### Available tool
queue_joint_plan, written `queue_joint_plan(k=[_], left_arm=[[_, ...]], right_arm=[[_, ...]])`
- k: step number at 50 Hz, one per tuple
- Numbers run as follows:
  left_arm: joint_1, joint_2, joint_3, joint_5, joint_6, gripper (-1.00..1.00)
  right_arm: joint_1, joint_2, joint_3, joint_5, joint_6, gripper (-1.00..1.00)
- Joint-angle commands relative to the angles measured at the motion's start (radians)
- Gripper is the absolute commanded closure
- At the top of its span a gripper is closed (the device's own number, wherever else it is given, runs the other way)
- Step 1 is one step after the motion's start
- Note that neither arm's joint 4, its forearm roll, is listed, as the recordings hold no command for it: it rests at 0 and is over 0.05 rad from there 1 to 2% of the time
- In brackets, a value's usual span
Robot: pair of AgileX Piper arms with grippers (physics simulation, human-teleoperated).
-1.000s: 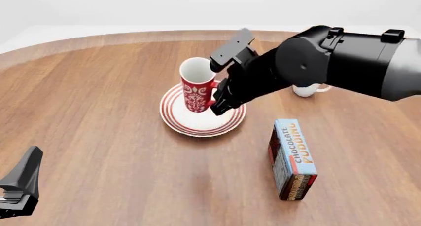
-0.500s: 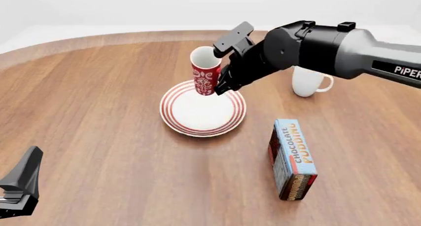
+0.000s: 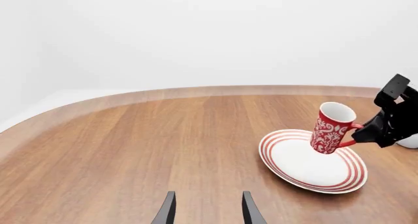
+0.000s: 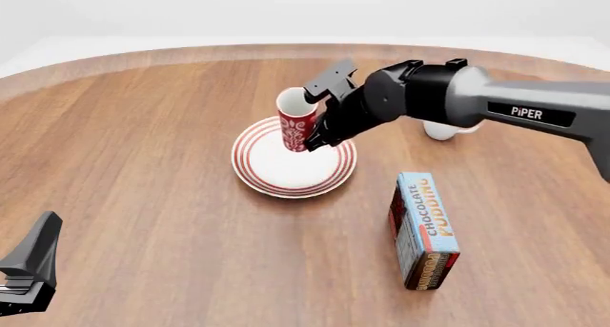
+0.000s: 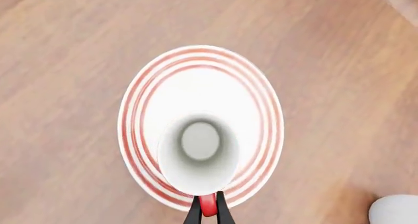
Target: Pick up the red mug and put it on the plate
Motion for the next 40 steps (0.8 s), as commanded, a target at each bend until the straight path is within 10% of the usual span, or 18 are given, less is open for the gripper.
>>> queue_joint_plan(k=[1, 40], left_arm=[[0.0, 0.0, 0.0, 0.0, 0.0, -1.0], [0.0, 0.0, 0.0, 0.0, 0.0, -1.0]], right_arm=[[0.001, 0.044, -0.01, -0.025, 0.025, 1.0], [0.016, 0.161, -0.019, -0.106, 0.08, 1.0]])
